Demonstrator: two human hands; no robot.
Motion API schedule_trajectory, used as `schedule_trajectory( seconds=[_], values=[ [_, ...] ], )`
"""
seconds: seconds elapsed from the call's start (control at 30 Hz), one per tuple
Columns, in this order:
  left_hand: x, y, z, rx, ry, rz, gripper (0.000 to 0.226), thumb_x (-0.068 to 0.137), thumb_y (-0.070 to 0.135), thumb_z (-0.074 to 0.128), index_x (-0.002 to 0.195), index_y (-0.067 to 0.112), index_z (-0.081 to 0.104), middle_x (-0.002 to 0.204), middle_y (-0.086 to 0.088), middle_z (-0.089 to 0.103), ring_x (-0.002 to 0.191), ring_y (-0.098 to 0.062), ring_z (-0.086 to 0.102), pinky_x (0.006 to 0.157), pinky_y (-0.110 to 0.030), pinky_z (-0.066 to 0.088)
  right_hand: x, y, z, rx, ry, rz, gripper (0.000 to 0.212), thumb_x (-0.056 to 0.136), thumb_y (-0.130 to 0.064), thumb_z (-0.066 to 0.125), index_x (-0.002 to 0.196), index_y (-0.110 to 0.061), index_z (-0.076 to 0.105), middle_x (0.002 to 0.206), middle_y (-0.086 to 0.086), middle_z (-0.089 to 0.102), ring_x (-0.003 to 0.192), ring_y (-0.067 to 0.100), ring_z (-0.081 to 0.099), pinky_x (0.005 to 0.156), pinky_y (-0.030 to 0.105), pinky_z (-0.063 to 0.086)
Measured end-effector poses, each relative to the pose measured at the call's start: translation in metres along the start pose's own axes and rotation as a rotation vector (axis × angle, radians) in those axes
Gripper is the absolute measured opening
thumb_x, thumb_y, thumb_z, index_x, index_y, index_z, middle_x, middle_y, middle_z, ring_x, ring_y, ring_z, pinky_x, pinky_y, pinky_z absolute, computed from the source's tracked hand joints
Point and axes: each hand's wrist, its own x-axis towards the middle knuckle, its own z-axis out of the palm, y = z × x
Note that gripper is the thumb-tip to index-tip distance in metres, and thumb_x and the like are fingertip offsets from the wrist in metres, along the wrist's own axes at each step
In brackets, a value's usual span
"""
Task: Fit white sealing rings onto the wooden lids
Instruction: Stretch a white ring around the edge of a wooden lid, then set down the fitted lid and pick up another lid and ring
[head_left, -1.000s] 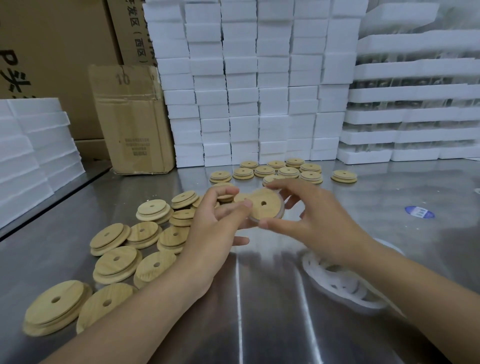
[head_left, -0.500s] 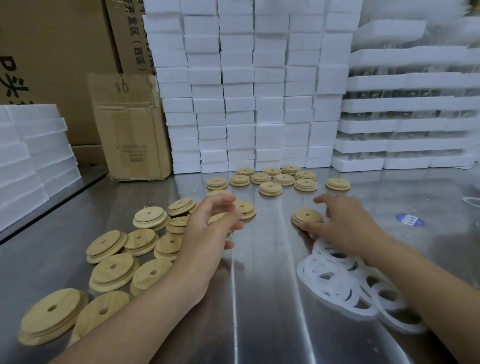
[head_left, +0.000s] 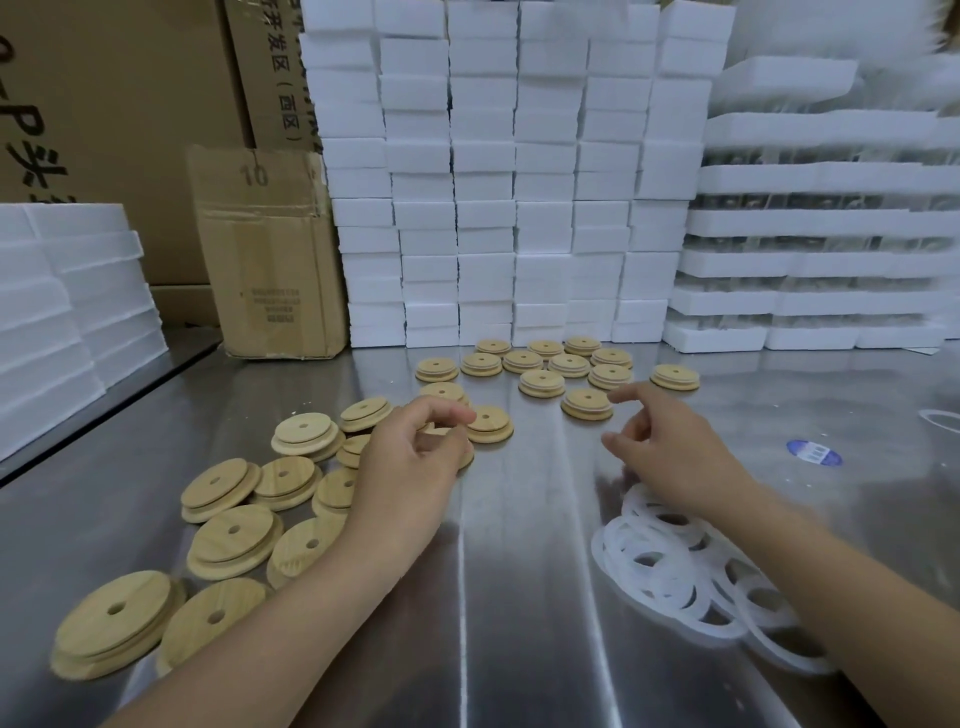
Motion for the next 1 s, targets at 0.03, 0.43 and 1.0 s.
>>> schedule_trajectory(
  seconds=[0.03,0.43,1.0],
  values=[
    [0.000,-0.002,-0.001,0.117,-0.026,0.051,0.026,0.098,0.008,0.067,0.093,0.033,0.074,0.105,0.010,0.074,0.082,-0.005,0.066,0.064,-0.009,0.043,0.000,0.001,0.001,-0.015,-0.009,-0.004,0.034,0.097,-0.023,0.069,0.128,-0.030,0.058,0.082,-0.001,0.071,0.079,0.016,0.070,0.066,0.026,0.049],
    [-0.005,-0.016,-0.007,0.929,-0.235,0.241,0.043,0.102,0.040,0.056,0.144,0.034,0.053,0.146,0.017,0.052,0.137,-0.009,0.040,0.105,-0.028,0.036,0.019,0.024,0.016,-0.439,-0.233,-0.070,0.060,0.108,-0.053,0.040,0.163,-0.043,0.019,0.164,-0.001,0.043,0.158,0.034,0.023,0.125,0.050,0.019],
    [-0.003,-0.016,0.000,1.068,-0.200,0.264,0.047,0.101,0.048,0.049,0.145,0.031,0.055,0.137,0.009,0.050,0.134,-0.015,0.042,0.110,-0.034,0.034,0.029,0.017,0.017,-0.357,-0.106,-0.095,0.054,0.104,-0.055,0.047,0.155,-0.040,0.038,0.152,0.002,0.057,0.143,0.030,0.047,0.119,0.048,0.030]
  ],
)
